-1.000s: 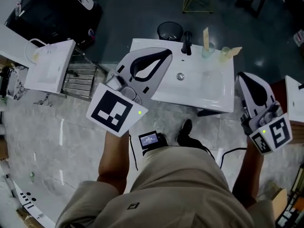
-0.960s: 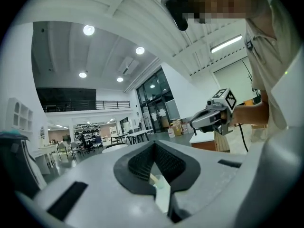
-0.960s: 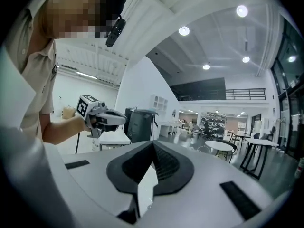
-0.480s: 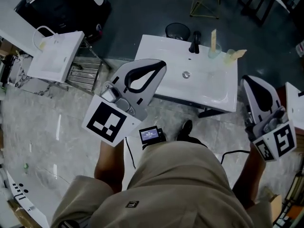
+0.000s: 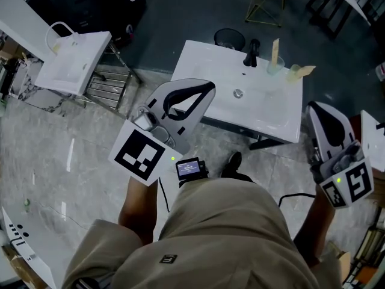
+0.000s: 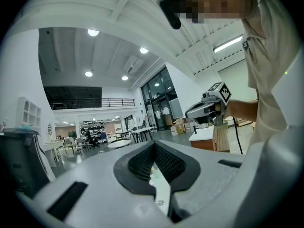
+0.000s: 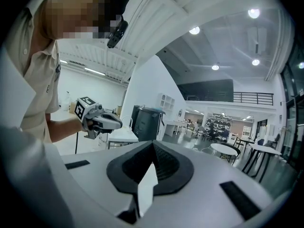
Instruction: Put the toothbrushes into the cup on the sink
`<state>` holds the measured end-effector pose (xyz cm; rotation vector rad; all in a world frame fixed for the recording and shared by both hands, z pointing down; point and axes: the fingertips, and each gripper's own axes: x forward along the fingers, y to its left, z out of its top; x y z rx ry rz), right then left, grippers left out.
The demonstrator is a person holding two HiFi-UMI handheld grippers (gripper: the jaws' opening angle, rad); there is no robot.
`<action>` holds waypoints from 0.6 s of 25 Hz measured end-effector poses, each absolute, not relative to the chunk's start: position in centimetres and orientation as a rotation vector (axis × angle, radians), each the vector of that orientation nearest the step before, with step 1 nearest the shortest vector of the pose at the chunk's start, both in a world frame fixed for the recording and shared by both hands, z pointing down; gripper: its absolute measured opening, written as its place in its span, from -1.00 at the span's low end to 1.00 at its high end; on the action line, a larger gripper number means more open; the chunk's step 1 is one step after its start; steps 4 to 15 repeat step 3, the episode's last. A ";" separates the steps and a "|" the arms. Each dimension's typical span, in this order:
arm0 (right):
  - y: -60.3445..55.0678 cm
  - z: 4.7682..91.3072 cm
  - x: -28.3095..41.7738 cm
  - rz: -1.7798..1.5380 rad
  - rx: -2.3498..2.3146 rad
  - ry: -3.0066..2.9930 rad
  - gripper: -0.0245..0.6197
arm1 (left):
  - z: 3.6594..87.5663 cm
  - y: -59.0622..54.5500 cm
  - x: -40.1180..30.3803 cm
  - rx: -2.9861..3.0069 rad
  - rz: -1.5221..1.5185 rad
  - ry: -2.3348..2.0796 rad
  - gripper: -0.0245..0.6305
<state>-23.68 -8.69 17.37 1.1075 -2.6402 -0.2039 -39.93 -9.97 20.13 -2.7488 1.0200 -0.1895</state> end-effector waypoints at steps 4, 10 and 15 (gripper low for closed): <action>-8.2 18.7 -23.4 -0.199 1.110 -2.638 -0.91 | 21.4 -9.5 -39.6 -2.749 -0.189 1.014 -0.91; -8.2 18.7 -23.4 -0.199 1.110 -2.638 -0.91 | 21.4 -9.5 -39.6 -2.749 -0.189 1.014 -0.91; -8.2 18.7 -23.4 -0.199 1.110 -2.638 -0.91 | 21.4 -9.5 -39.6 -2.749 -0.189 1.014 -0.91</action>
